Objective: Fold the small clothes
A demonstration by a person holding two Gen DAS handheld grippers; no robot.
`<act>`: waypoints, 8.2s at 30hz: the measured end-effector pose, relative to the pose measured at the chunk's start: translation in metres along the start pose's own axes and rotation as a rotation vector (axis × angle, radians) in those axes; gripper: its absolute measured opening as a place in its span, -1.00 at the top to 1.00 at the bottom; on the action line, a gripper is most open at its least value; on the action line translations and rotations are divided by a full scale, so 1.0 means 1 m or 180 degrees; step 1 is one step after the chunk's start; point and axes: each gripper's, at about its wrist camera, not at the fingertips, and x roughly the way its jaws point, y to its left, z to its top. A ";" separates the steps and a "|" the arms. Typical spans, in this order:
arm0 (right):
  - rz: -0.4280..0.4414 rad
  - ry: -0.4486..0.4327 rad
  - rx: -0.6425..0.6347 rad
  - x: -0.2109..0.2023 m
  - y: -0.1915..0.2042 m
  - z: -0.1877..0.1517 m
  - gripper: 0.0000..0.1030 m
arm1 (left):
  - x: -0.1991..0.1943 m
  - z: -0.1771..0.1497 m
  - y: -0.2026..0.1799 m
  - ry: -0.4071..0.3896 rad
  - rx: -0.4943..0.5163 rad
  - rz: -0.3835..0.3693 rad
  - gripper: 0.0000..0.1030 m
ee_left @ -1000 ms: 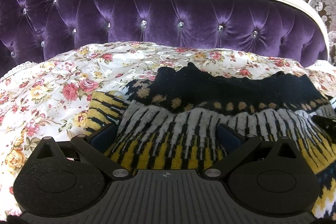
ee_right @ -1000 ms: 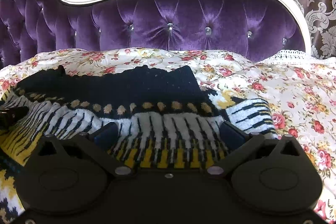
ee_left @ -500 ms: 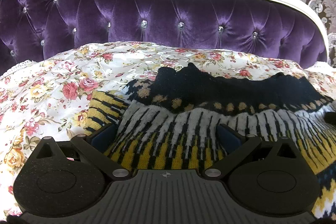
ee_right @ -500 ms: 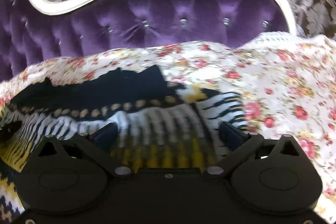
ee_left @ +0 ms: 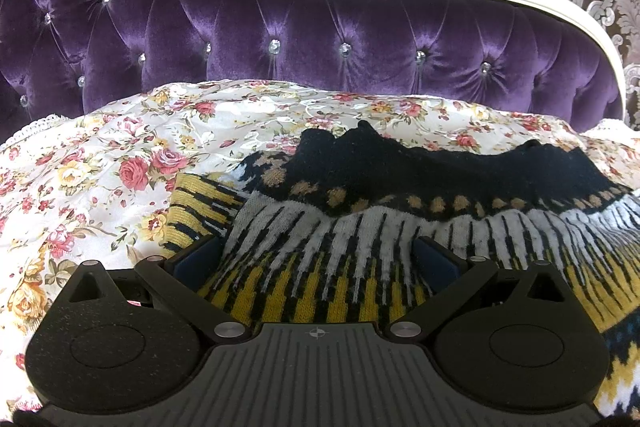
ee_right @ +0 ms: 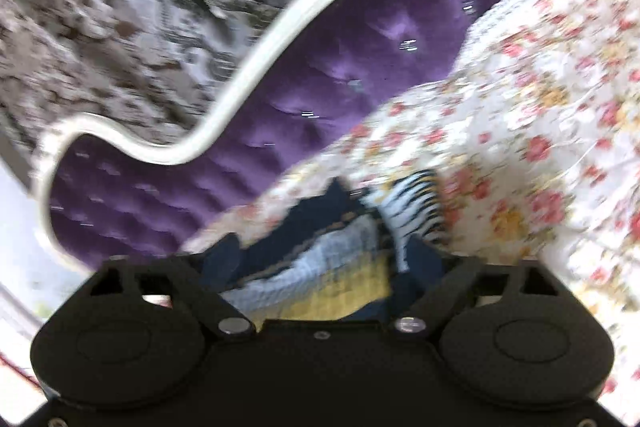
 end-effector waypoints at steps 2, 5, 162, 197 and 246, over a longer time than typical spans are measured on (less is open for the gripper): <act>0.0093 0.0103 0.0056 0.008 -0.001 0.001 -0.08 | 0.000 0.000 0.000 0.0000 0.0003 0.0004 -1.00; -0.0056 0.0187 -0.0073 0.022 0.000 0.002 -0.04 | 0.000 0.000 0.000 -0.0001 0.0003 0.0007 -1.00; 0.0560 0.0949 -0.1180 0.143 0.245 -0.084 -0.31 | -0.152 -0.036 0.125 0.0362 -0.0455 -0.0247 -0.82; 0.0157 0.0477 -0.3378 0.105 0.276 -0.210 0.68 | -0.082 0.035 0.079 0.0534 -0.0481 -0.1054 0.77; 0.0400 0.1129 -0.0411 0.161 0.120 -0.072 -0.09 | -0.050 -0.032 0.084 0.0868 -0.1208 -0.1781 0.03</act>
